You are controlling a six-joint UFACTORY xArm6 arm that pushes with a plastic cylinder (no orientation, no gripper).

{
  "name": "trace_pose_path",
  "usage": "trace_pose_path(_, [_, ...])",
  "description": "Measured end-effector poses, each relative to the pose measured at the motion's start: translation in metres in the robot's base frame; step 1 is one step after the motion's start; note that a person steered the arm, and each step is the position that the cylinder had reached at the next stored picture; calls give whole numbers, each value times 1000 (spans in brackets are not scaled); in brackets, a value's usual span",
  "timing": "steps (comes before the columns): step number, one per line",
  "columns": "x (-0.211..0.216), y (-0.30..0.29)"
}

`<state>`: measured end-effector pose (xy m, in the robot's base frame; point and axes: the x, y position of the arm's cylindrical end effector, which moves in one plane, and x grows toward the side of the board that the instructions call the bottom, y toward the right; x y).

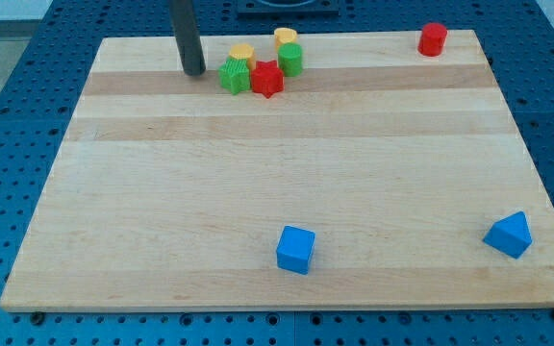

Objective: Push the green star below the yellow hexagon

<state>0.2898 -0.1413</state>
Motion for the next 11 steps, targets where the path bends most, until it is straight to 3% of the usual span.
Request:
trace_pose_path(1, [17, 5])
trace_pose_path(6, [16, 67])
trace_pose_path(8, [93, 90])
trace_pose_path(11, [58, 268])
